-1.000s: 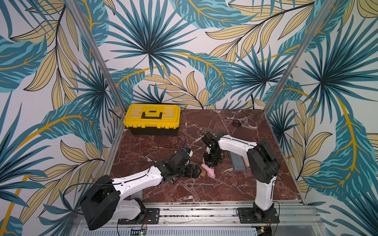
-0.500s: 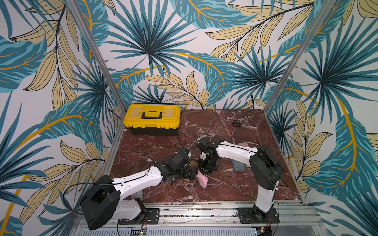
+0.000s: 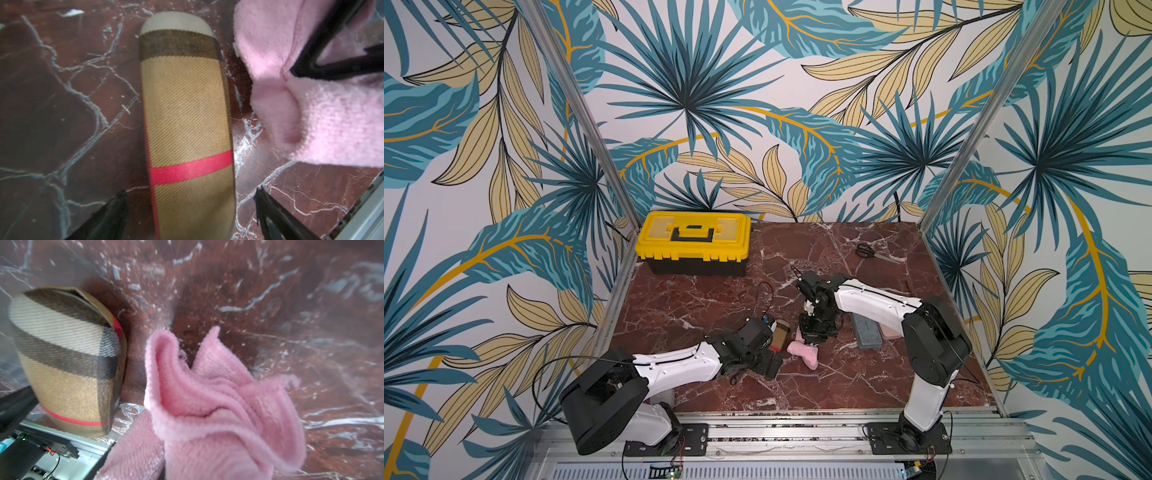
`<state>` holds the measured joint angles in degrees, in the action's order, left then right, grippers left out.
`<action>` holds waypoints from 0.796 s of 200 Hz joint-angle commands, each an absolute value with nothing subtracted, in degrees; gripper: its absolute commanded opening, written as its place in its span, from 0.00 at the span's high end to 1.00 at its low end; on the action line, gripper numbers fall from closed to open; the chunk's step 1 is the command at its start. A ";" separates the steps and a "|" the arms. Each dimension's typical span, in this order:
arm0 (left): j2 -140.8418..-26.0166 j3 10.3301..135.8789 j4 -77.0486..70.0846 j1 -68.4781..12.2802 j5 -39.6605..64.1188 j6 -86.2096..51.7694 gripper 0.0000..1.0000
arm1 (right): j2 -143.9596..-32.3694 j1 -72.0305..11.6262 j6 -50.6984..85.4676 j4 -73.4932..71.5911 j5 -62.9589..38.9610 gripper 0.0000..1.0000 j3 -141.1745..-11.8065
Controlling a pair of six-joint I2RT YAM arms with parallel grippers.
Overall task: Wipe the eyeglass case
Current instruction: Pick up the eyeglass case from the center of the board.
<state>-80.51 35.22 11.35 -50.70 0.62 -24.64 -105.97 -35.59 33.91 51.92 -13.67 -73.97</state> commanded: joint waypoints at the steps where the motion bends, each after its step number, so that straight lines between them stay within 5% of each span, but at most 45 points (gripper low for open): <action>1: -81.96 33.95 7.13 -52.00 -1.72 -23.37 0.06 | -104.64 -35.33 32.95 54.28 -10.52 1.00 -74.95; 32: -84.90 33.40 5.53 -52.05 -1.82 -23.20 0.19 | -102.76 -35.64 33.18 54.99 -5.20 1.00 -75.91; 159: -76.85 25.44 3.03 -52.56 -4.22 -26.08 0.24 | -110.97 -42.04 41.77 45.01 -15.46 1.00 -82.19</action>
<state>-75.90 27.11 4.89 -52.38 -2.57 -26.17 -108.01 -42.30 40.75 45.95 -13.19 -81.10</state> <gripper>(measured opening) 0.768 0.114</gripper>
